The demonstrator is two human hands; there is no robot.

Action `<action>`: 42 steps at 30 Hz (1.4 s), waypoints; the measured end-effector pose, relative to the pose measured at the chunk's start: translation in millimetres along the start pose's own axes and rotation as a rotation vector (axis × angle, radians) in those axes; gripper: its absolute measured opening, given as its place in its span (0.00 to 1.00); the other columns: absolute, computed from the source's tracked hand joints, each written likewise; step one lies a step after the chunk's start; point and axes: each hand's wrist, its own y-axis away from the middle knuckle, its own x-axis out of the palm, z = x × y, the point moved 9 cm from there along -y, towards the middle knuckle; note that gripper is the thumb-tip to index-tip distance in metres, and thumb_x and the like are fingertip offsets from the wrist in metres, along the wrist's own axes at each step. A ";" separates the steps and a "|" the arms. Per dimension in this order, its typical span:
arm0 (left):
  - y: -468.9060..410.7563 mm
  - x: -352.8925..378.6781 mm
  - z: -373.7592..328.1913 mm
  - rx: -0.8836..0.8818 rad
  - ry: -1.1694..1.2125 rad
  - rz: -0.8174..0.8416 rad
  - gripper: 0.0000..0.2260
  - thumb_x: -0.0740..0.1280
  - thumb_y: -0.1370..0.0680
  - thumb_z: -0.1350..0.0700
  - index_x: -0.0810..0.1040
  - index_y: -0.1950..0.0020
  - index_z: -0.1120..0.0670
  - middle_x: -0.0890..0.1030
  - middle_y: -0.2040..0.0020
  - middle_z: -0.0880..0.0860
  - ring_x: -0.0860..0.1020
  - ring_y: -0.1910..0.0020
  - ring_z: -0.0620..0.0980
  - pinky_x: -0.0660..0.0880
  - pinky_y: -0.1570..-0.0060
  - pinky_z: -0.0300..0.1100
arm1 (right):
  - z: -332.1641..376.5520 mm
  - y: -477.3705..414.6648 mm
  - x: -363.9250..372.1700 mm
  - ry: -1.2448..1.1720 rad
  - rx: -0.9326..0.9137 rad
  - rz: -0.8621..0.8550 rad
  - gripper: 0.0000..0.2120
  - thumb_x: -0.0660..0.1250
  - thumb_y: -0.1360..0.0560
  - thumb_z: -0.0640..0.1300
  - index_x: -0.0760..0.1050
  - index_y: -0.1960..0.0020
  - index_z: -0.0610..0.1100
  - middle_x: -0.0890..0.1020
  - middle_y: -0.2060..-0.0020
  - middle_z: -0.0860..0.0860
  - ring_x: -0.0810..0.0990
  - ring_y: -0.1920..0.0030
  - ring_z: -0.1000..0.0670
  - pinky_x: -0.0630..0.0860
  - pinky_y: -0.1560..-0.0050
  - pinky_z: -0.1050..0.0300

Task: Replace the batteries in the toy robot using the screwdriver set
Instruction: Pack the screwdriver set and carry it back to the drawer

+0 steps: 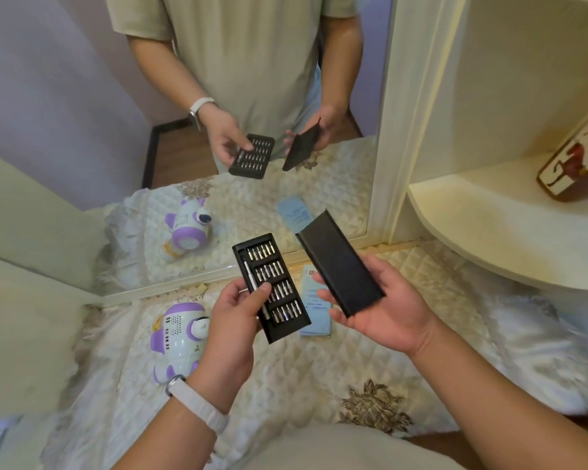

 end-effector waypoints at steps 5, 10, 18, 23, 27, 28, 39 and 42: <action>4.2 -0.1 -14.5 0.029 0.023 0.000 0.06 0.67 0.20 0.63 0.78 0.44 0.56 0.86 0.57 0.52 0.84 0.61 0.48 0.80 0.65 0.42 | -2.7 3.2 4.1 0.096 0.011 -0.051 0.25 0.57 0.21 0.55 0.72 0.30 0.41 0.77 0.37 0.39 0.81 0.50 0.45 0.77 0.56 0.52; 8.2 -7.7 -27.7 0.066 0.049 -0.020 0.05 0.67 0.21 0.64 0.77 0.49 0.55 0.86 0.59 0.51 0.84 0.62 0.48 0.80 0.64 0.43 | 9.8 11.7 13.8 0.357 -0.117 -0.103 0.19 0.68 0.27 0.47 0.76 0.36 0.50 0.80 0.41 0.41 0.80 0.50 0.46 0.75 0.56 0.53; 13.9 -27.9 -44.8 0.102 0.109 -0.100 0.05 0.67 0.20 0.61 0.74 0.48 0.52 0.86 0.56 0.53 0.84 0.62 0.49 0.79 0.68 0.42 | 20.4 36.0 44.2 1.450 -0.487 -0.176 0.24 0.72 0.33 0.57 0.71 0.38 0.66 0.70 0.40 0.65 0.71 0.38 0.61 0.68 0.42 0.71; 14.1 -39.9 -55.6 0.141 0.124 -0.157 0.07 0.68 0.20 0.60 0.72 0.45 0.53 0.84 0.57 0.51 0.83 0.61 0.48 0.78 0.66 0.41 | 0.5 40.9 43.9 1.692 -0.441 -0.103 0.26 0.68 0.32 0.63 0.67 0.36 0.69 0.61 0.38 0.72 0.65 0.35 0.66 0.66 0.42 0.74; 15.3 -44.0 -59.1 0.162 0.164 -0.183 0.07 0.68 0.20 0.60 0.72 0.47 0.52 0.83 0.55 0.51 0.83 0.58 0.49 0.79 0.68 0.39 | -11.4 45.5 37.7 1.777 -0.430 -0.113 0.26 0.69 0.30 0.61 0.68 0.33 0.64 0.61 0.36 0.67 0.67 0.38 0.63 0.71 0.44 0.70; 16.0 -44.2 -58.9 0.167 0.165 -0.186 0.07 0.68 0.20 0.60 0.72 0.47 0.52 0.83 0.55 0.50 0.83 0.57 0.49 0.80 0.67 0.40 | -13.6 46.7 36.9 1.797 -0.437 -0.119 0.27 0.69 0.29 0.61 0.68 0.32 0.63 0.61 0.35 0.66 0.68 0.39 0.63 0.72 0.45 0.68; 27.4 -38.3 -44.9 0.158 0.129 -0.188 0.08 0.68 0.20 0.60 0.70 0.49 0.53 0.82 0.54 0.52 0.82 0.58 0.50 0.79 0.68 0.40 | -25.5 61.6 40.4 1.834 -0.569 -0.189 0.28 0.64 0.28 0.64 0.68 0.30 0.59 0.62 0.33 0.60 0.68 0.39 0.58 0.76 0.44 0.58; 31.0 -37.4 -42.1 0.157 0.126 -0.168 0.07 0.68 0.20 0.61 0.71 0.51 0.52 0.82 0.57 0.51 0.82 0.61 0.48 0.79 0.67 0.41 | -27.7 63.8 36.9 1.841 -0.556 -0.208 0.28 0.62 0.28 0.64 0.67 0.30 0.60 0.62 0.33 0.61 0.68 0.38 0.58 0.77 0.44 0.55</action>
